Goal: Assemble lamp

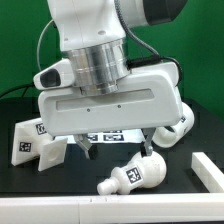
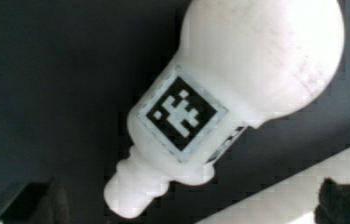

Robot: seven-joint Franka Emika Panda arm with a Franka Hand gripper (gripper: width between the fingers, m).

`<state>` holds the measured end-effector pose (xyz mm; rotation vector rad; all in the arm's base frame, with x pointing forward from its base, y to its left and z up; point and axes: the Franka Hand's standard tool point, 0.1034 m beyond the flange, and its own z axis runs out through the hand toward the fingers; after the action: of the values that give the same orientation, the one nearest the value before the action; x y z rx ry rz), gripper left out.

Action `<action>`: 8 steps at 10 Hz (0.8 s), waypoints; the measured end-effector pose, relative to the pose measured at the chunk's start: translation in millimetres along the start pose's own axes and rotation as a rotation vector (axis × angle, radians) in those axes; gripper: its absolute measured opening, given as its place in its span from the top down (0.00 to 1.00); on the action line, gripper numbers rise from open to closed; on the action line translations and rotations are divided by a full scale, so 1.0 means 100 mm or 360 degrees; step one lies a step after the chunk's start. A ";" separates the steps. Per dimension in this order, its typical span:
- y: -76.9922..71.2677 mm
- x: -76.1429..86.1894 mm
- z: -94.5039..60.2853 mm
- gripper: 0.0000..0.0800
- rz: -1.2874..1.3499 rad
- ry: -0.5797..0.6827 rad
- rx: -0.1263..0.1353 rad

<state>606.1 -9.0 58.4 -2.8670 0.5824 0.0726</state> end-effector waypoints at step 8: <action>-0.10 -0.17 0.48 0.13 0.0147 0.0027 -0.0020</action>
Offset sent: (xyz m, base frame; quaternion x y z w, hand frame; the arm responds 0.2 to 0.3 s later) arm -0.0091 0.0179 -0.0285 -0.0284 0.0161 0.0447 0.9985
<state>594.0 17.1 15.4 -2.8545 0.7203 0.0667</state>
